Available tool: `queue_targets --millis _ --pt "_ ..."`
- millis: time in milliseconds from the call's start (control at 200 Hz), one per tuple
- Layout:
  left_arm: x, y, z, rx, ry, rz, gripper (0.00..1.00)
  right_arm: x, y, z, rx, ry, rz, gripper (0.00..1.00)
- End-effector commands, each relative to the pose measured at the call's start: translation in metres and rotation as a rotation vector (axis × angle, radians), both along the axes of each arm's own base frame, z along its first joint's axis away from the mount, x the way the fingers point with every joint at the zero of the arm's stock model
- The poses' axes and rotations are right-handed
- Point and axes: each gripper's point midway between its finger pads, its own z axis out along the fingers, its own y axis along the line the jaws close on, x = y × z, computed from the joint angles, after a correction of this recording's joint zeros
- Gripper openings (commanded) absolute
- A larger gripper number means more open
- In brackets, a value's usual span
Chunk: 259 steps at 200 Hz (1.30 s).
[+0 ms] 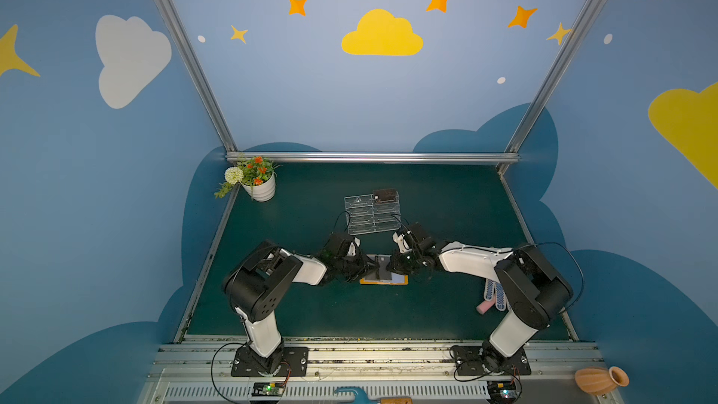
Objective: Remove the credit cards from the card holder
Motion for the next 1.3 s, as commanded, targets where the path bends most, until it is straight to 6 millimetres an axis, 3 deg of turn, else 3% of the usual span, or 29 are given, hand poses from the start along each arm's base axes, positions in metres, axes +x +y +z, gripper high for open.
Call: queue_targets --millis 0,395,546,856,1291 --pt "-0.011 0.01 -0.022 0.054 0.067 0.012 0.17 -0.003 -0.007 -0.009 -0.041 0.015 -0.016 0.0" --pt "-0.013 0.006 -0.024 0.04 0.08 -0.013 0.04 -0.006 -0.013 -0.013 -0.041 0.028 -0.024 0.0" --pt "-0.016 0.005 -0.025 0.04 0.074 -0.031 0.04 -0.005 -0.014 -0.012 -0.04 0.027 -0.026 0.0" --pt "-0.013 0.023 -0.018 0.102 0.032 0.002 0.04 -0.005 -0.026 -0.012 -0.045 0.027 -0.055 0.0" --pt "-0.012 0.02 -0.006 0.044 0.003 0.004 0.04 -0.004 -0.028 -0.012 -0.041 0.03 -0.058 0.0"
